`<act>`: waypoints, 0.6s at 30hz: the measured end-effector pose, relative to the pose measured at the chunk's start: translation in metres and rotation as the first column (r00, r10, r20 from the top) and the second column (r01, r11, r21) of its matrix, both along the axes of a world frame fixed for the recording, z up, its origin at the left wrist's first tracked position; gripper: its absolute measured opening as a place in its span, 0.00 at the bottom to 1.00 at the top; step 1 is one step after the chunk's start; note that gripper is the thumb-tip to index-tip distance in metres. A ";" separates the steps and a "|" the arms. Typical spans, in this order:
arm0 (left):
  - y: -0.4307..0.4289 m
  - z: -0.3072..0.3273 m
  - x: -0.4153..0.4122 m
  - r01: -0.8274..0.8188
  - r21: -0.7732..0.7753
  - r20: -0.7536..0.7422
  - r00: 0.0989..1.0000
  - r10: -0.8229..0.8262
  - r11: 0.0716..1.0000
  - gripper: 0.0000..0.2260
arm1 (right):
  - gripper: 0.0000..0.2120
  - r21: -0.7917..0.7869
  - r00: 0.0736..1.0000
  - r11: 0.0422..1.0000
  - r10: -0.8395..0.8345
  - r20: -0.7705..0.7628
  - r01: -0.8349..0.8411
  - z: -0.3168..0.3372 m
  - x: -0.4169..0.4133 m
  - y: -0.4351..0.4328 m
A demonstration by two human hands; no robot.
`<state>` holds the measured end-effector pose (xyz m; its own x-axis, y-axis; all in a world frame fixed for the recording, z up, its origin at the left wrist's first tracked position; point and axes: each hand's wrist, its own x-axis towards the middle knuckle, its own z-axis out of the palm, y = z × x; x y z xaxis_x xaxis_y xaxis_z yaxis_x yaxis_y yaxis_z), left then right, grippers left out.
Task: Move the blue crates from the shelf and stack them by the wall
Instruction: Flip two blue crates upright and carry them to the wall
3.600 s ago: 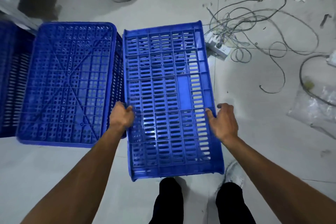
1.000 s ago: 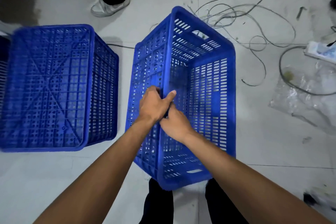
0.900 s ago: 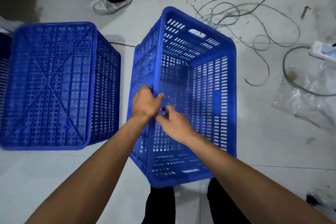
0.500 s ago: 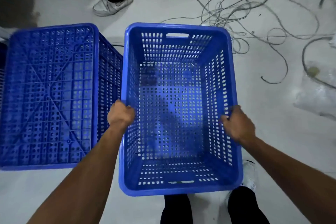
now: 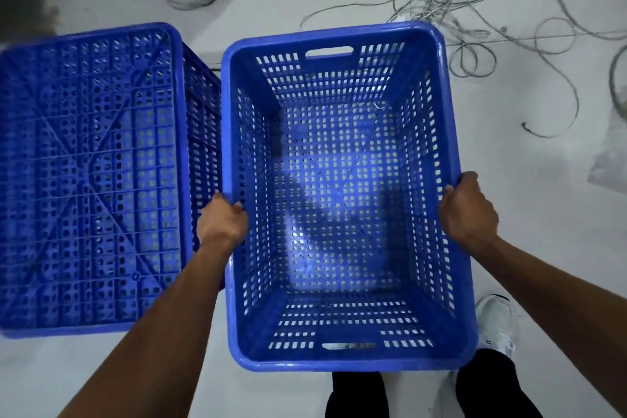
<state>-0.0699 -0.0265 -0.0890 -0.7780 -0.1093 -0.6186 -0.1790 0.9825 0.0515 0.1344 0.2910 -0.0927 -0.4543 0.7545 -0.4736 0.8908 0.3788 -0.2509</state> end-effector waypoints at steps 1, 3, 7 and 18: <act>-0.001 -0.001 0.002 0.023 -0.002 -0.010 1.000 -0.023 1.000 0.20 | 0.12 -0.001 1.000 1.000 -0.001 -0.001 0.001 0.000 0.000 0.000; -0.003 -0.002 0.005 0.079 0.000 -0.037 0.996 -0.079 0.997 0.21 | 0.12 -0.004 1.000 1.000 0.013 -0.002 -0.013 0.001 0.001 0.001; -0.001 0.001 0.012 0.171 -0.052 -0.062 0.983 -0.174 0.984 0.22 | 0.11 -0.010 0.999 0.999 0.040 0.008 -0.040 0.002 0.000 0.003; 0.010 0.027 0.002 0.185 -0.113 0.058 0.982 -0.180 0.976 0.28 | 0.12 -0.076 0.997 0.994 0.080 0.001 -0.080 0.010 0.005 0.015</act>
